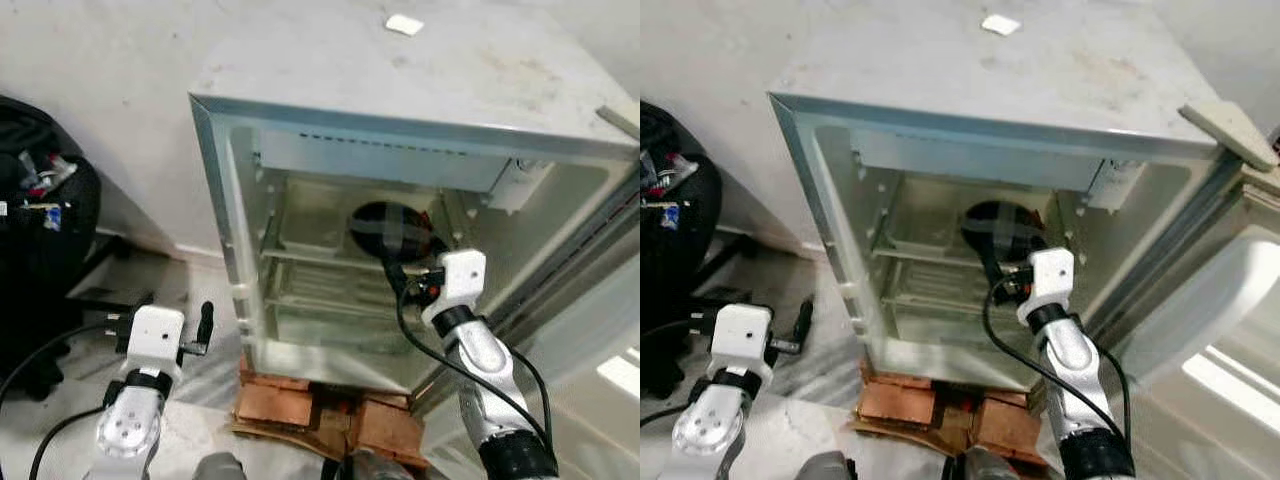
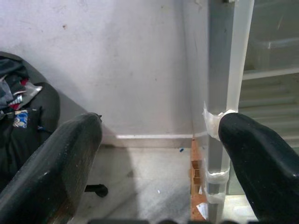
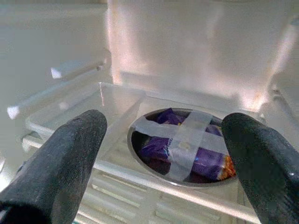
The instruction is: Restocking fridge
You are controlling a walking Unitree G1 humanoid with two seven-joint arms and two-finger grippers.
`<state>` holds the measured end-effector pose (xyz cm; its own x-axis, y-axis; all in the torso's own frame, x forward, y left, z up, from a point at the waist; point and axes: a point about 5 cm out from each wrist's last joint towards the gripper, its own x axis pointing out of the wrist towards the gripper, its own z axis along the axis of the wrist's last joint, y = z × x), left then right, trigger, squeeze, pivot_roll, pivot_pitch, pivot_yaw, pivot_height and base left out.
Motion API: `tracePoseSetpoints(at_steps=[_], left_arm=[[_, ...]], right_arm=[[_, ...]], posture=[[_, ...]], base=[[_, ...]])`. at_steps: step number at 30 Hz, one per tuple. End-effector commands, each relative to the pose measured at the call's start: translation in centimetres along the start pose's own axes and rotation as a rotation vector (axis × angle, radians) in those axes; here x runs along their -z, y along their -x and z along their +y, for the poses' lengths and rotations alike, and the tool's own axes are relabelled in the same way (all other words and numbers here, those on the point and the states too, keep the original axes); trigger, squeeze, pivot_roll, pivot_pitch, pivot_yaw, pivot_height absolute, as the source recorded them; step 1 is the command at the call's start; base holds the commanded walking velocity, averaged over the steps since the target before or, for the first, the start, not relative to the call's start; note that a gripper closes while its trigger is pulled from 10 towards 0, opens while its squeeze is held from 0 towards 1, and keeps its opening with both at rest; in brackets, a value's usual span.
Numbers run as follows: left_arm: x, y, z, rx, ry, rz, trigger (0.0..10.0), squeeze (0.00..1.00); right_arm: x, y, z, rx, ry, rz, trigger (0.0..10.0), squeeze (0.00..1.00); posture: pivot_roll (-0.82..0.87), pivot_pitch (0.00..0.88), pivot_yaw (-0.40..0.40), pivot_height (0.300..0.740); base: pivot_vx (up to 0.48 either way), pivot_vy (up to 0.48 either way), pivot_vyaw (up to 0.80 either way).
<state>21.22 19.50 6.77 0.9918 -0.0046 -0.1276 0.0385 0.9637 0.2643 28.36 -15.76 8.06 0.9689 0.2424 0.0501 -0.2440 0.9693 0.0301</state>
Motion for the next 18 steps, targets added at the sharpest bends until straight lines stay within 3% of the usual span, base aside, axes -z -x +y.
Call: tracePoseSetpoints(at_steps=[1, 6, 9, 14, 18], left_arm=[[0.0, -0.2, -0.1, 0.011, -0.008, -0.005, 10.0, 0.00], [0.0, -0.6, -0.1, 0.012, -0.009, -0.011, 10.0, 0.00], [0.0, -0.7, -0.1, 0.013, -0.009, -0.012, 10.0, 0.00], [0.0, -0.8, -0.1, 0.013, -0.009, -0.016, 10.0, 0.00], [0.0, -0.9, -0.1, 0.017, -0.009, -0.017, 10.0, 0.00]], right_arm=[[-0.8, 0.2, -0.3, 0.014, -0.005, -0.017, 10.0, 0.00], [-0.9, 0.7, -0.7, 0.072, -0.060, 0.025, 10.0, 0.00], [-0.6, 0.9, -0.9, 0.100, -0.035, 0.063, 10.0, 0.00], [0.1, 1.4, -0.3, 0.084, -0.080, 0.123, 10.0, 0.00], [0.3, 1.6, -0.2, 0.092, -0.062, 0.144, 10.0, 0.00]], posture=[[0.09, 0.013, -0.058, 0.740], [0.08, 0.008, -0.054, 0.740], [0.08, 0.005, -0.054, 0.740], [0.09, 0.003, -0.052, 0.740], [0.08, 0.002, -0.050, 0.740]], base=[[-0.247, 0.000, 0.00], [-0.269, 0.000, 0.00], [-0.281, 0.000, 0.00], [-0.321, 0.000, 0.00], [-0.340, 0.000, 0.00]])
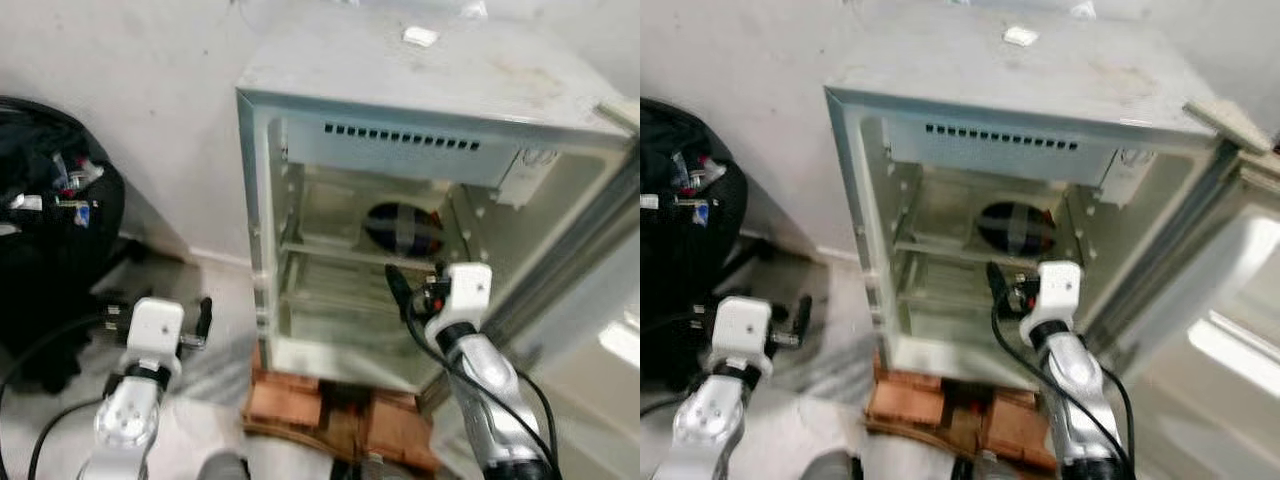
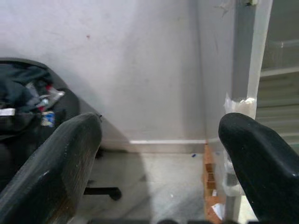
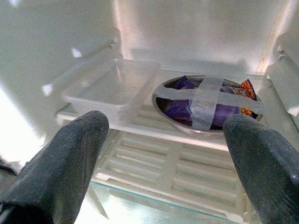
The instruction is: Restocking fridge
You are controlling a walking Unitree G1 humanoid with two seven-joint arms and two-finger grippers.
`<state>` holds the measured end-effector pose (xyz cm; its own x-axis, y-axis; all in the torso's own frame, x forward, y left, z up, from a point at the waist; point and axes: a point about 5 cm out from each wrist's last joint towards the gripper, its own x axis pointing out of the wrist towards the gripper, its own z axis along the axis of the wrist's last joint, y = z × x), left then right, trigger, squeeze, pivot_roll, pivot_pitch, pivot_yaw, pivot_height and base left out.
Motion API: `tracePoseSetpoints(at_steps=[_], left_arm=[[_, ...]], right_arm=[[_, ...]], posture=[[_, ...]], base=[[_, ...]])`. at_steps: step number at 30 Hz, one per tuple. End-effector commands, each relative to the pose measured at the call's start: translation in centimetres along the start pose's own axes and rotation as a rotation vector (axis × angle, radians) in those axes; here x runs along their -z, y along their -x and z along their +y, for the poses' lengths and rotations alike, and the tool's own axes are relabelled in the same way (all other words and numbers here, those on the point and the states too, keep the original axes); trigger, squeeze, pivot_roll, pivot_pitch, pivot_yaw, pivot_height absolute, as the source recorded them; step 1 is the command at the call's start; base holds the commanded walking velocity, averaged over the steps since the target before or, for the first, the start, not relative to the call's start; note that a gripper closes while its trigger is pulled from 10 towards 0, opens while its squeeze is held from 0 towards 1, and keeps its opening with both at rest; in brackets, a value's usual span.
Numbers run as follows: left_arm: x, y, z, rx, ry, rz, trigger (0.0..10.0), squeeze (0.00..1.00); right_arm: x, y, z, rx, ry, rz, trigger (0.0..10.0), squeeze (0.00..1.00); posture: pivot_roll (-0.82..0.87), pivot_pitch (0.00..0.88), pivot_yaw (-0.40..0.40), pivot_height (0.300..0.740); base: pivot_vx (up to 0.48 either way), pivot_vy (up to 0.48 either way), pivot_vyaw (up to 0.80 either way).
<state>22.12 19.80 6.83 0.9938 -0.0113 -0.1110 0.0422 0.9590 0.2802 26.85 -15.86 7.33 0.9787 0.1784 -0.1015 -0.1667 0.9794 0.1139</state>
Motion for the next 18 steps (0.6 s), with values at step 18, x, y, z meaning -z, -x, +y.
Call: tracePoseSetpoints(at_steps=[18], left_arm=[[-0.10, -0.53, -0.70, 0.032, 0.008, -0.012, 10.0, 0.00]], right_arm=[[-0.23, -0.20, -0.89, 0.095, 0.002, 0.025, 10.0, 0.00]], posture=[[0.08, 0.001, -0.041, 0.740]], base=[[-0.340, 0.000, 0.00]])
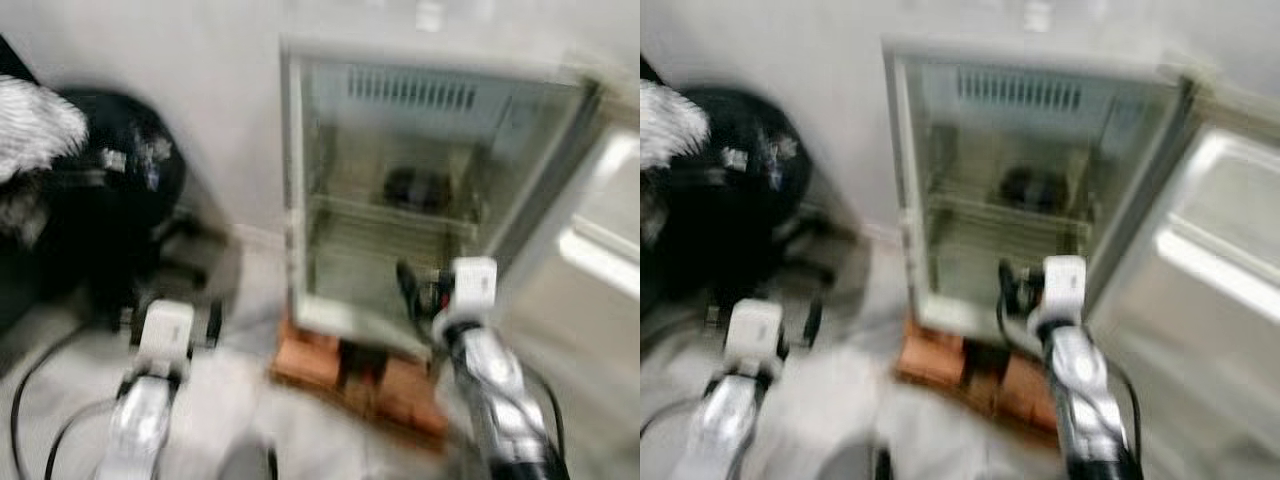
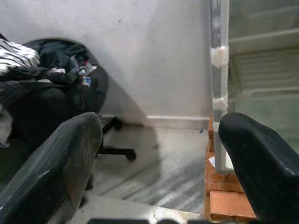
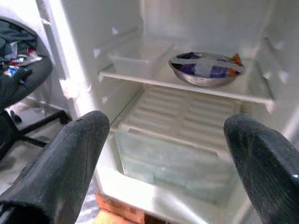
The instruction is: Restocking fridge
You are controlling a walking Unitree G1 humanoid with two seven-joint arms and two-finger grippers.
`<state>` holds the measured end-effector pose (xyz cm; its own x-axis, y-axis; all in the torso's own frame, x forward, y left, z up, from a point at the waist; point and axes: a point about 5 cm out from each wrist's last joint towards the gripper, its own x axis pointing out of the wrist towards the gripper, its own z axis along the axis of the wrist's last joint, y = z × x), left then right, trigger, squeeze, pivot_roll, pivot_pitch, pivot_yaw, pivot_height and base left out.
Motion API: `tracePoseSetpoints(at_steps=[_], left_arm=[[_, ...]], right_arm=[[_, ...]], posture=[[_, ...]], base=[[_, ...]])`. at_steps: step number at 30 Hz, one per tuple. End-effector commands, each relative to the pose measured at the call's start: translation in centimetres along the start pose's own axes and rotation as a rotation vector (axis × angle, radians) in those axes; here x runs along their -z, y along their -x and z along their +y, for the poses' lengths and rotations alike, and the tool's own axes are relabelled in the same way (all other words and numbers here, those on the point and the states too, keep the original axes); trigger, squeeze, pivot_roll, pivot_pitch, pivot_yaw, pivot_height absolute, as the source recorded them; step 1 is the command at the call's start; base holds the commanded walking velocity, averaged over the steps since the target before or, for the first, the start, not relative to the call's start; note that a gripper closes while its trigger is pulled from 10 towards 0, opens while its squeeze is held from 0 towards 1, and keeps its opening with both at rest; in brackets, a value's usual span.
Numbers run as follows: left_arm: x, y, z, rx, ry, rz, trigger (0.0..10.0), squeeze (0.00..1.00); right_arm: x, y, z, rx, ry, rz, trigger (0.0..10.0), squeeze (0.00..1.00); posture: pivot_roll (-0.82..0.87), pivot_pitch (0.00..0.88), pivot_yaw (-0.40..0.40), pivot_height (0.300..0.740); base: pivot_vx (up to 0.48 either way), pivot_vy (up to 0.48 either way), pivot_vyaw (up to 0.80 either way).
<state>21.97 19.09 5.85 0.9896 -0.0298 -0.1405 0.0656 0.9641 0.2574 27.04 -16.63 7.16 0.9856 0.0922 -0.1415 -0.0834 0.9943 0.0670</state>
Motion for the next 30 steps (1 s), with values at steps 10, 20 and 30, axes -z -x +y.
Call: tracePoseSetpoints(at_steps=[10, 20, 30], left_arm=[[-1.02, -0.58, 0.07, 0.029, -0.007, -0.055, 10.0, 0.00], [-0.91, -0.50, -0.19, 0.065, -0.013, -0.043, 10.0, 0.00], [-0.87, -0.45, -0.31, 0.082, -0.020, -0.042, 10.0, 0.00]], right_arm=[[-0.25, -0.16, 0.29, 0.004, -0.035, 0.002, 10.0, 0.00], [-0.21, -0.35, -0.22, 0.007, -0.069, 0.012, 10.0, 0.00], [-0.25, -0.56, -0.11, -0.003, -0.095, 0.016, 10.0, 0.00]], posture=[[0.07, 0.003, -0.039, 0.740], [0.07, 0.004, -0.037, 0.740], [0.07, 0.006, -0.038, 0.740]], base=[[-0.151, 0.000, 0.00], [0.000, -0.281, 0.00], [0.000, -0.466, 0.00]])
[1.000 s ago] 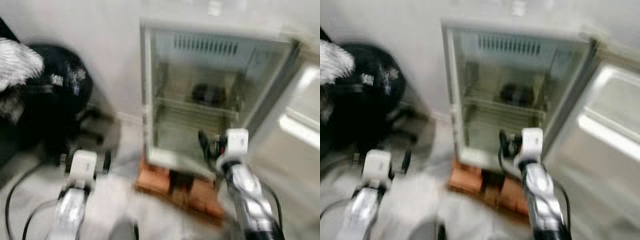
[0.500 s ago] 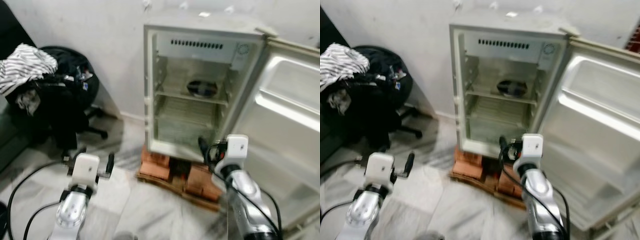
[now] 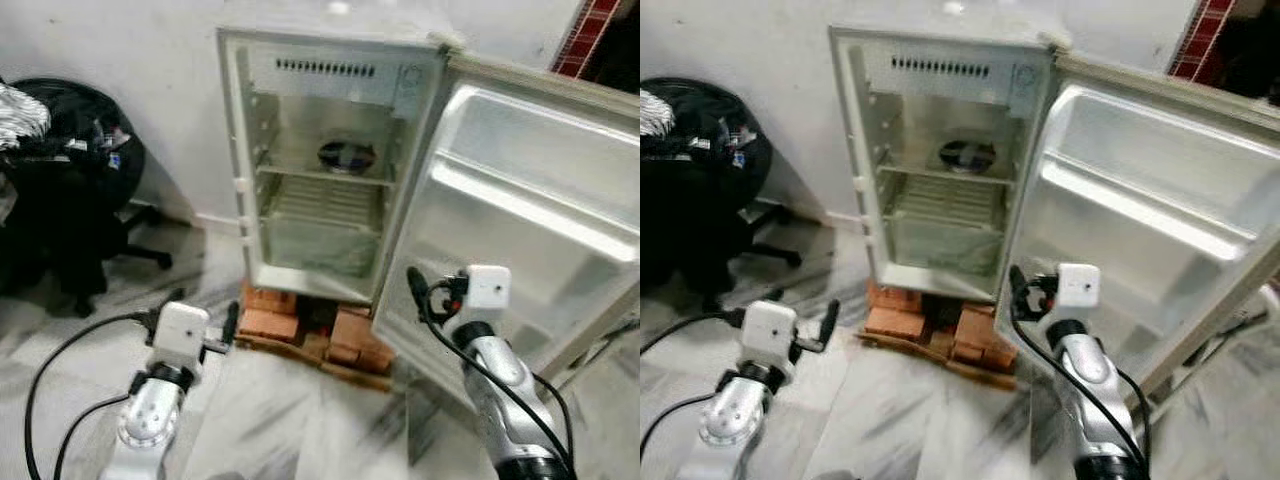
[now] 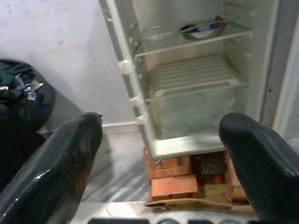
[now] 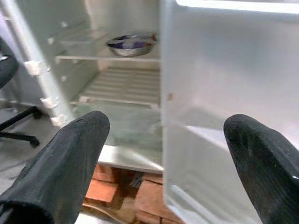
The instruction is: Restocking fridge
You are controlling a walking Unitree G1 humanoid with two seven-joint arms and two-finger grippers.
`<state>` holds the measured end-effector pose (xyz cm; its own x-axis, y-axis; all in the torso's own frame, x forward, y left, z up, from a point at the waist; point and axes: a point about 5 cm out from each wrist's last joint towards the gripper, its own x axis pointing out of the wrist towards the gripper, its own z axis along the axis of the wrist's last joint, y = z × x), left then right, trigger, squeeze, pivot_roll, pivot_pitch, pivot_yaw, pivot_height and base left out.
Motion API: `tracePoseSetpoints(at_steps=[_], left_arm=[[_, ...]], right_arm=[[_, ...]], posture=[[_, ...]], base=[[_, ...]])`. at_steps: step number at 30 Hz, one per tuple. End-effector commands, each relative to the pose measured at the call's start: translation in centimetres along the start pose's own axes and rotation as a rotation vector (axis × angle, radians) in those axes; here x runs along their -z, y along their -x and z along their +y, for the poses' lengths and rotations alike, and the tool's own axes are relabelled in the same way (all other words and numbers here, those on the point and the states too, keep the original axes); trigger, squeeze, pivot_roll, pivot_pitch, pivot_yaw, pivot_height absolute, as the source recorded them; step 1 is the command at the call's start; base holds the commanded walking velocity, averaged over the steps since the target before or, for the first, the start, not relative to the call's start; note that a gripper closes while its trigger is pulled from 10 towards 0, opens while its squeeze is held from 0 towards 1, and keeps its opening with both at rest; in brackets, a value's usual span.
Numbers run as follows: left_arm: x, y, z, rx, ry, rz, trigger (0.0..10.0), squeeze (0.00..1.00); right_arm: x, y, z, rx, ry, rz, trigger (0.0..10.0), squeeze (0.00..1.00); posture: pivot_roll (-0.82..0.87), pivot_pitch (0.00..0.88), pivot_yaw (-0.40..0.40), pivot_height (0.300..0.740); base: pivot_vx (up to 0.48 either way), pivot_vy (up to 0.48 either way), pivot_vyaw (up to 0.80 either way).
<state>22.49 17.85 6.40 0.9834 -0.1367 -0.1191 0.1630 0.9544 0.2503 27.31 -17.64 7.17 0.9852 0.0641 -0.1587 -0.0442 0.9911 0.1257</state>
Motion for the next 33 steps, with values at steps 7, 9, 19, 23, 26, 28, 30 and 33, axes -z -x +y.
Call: tracePoseSetpoints(at_steps=[7, 9, 19, 23, 26, 28, 30, 33], left_arm=[[0.1, 0.2, 0.6, -0.015, -0.015, 0.005, 10.0, 0.00], [0.1, 0.2, 0.6, -0.012, -0.014, 0.004, 10.0, 0.00], [0.1, 0.2, 0.5, -0.007, -0.018, 0.004, 10.0, 0.00], [0.1, 0.3, 0.5, -0.006, -0.021, 0.005, 10.0, 0.00], [0.2, 0.3, 0.4, -0.009, -0.022, 0.006, 10.0, 0.00], [0.2, 0.3, 0.5, -0.021, -0.027, 0.005, 10.0, 0.00], [0.2, 0.3, 0.6, -0.030, -0.028, 0.006, 10.0, 0.00], [0.2, 0.2, 0.7, -0.035, -0.027, 0.005, 10.0, 0.00]], right_arm=[[0.2, -0.3, 2.0, -0.130, -0.088, 0.036, 10.0, 0.00], [1.4, 0.0, 2.6, -0.199, -0.046, 0.127, 10.0, 0.00], [3.9, 0.6, 2.1, -0.277, 0.044, 0.332, 10.0, 0.00], [4.3, 0.8, 2.0, -0.333, 0.096, 0.383, 10.0, 0.00], [3.9, 0.3, 1.5, -0.299, 0.117, 0.363, 10.0, 0.00], [3.5, -0.1, 1.2, -0.270, 0.122, 0.340, 10.0, 0.00], [2.8, -0.6, 1.0, -0.228, 0.119, 0.291, 10.0, 0.00], [1.7, -1.5, 0.3, -0.142, 0.096, 0.230, 10.0, 0.00]], posture=[[0.07, 0.004, -0.038, 0.740], [0.07, 0.004, -0.038, 0.740], [0.08, 0.002, -0.039, 0.740], [0.08, 0.000, -0.040, 0.740], [0.08, 0.000, -0.040, 0.740], [0.08, 0.000, -0.040, 0.740], [0.08, 0.000, -0.039, 0.740], [0.08, 0.000, -0.039, 0.740]], base=[[0.000, -0.463, 0.00], [0.000, -0.472, 0.00], [0.000, -0.472, 0.00], [0.000, -0.472, 0.00], [0.000, -0.472, 0.00], [0.000, -0.472, 0.00], [0.000, -0.472, 0.00], [0.000, -0.301, 0.00]])
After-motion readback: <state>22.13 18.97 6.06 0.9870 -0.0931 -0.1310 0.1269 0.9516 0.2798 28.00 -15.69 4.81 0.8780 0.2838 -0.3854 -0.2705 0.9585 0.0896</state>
